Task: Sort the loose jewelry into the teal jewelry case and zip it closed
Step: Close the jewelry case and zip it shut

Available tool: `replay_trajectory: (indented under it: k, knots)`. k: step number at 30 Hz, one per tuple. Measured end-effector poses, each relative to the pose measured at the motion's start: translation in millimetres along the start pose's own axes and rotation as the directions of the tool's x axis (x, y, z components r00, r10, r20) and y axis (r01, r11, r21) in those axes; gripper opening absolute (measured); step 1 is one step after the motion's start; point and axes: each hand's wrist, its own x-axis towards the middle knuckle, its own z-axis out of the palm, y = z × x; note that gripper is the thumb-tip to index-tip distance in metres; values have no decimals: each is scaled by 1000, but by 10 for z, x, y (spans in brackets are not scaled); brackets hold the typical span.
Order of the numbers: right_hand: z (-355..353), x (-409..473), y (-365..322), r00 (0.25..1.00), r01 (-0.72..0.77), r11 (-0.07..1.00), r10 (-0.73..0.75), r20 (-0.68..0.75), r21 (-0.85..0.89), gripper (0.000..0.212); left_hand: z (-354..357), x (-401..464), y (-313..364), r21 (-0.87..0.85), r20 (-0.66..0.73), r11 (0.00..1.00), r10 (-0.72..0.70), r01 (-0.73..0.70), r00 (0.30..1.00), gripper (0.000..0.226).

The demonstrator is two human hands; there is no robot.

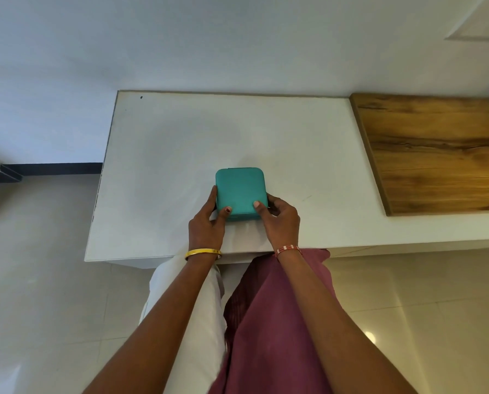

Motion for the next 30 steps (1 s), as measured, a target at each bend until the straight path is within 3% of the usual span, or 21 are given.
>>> replay_trajectory:
  k: [11, 21, 30]
  knots:
    - [224, 178, -188, 1000, 13, 999, -12, 25, -37, 35, -198, 346, 29, 41, 12, 999, -14, 13, 1000, 54]
    - [917, 659, -619, 989, 112, 989, -101, 111, -93, 24, -613, 1043, -64, 8, -133, 1000, -25, 26, 991, 49]
    - [1539, 940, -910, 978, 166, 979, -148, 148, -118, 29, -972, 1646, -160, -60, -209, 995, -88, 77, 974, 44]
